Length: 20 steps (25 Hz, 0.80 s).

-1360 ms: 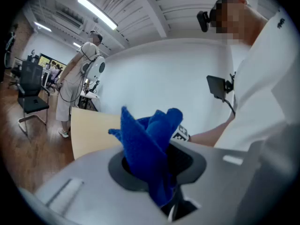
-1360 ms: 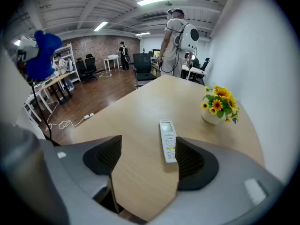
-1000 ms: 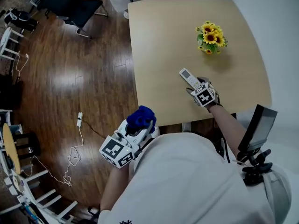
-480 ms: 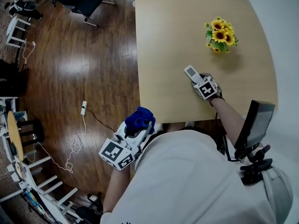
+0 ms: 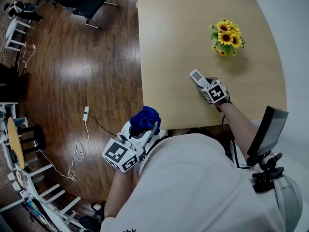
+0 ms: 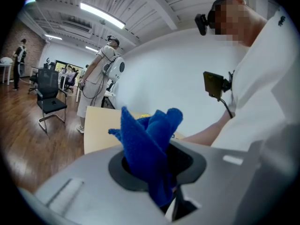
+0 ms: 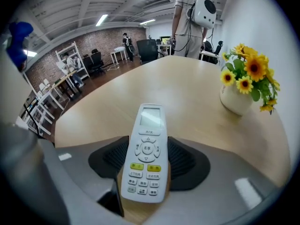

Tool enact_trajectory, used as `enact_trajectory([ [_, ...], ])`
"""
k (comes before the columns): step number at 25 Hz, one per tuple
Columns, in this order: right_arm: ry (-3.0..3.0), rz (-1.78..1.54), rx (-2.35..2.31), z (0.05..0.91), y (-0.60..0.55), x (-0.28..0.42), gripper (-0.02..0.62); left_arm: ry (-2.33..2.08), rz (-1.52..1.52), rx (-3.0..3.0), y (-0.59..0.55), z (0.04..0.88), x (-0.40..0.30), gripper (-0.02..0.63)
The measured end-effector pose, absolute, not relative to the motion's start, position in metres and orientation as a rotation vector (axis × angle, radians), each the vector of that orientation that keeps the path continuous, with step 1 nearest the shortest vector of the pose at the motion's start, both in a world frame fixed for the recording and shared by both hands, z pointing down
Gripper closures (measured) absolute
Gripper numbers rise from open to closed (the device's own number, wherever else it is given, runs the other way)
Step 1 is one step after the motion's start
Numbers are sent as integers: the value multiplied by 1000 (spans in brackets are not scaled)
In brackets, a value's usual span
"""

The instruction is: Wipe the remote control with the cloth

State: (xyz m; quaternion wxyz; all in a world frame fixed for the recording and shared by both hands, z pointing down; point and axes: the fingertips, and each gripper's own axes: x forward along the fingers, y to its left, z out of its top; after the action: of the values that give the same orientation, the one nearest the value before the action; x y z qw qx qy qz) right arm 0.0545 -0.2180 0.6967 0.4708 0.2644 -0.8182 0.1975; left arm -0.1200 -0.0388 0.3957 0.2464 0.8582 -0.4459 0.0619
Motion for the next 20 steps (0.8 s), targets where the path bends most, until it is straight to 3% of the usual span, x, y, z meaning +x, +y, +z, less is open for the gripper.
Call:
enact_trajectory([
  [11, -2407, 855, 602, 553, -184, 29, 334, -1071, 115, 2495, -81, 396, -87, 495],
  [20, -2577, 760, 515, 460, -149, 12, 334, -738, 192, 2833, -111, 365, 5, 495],
])
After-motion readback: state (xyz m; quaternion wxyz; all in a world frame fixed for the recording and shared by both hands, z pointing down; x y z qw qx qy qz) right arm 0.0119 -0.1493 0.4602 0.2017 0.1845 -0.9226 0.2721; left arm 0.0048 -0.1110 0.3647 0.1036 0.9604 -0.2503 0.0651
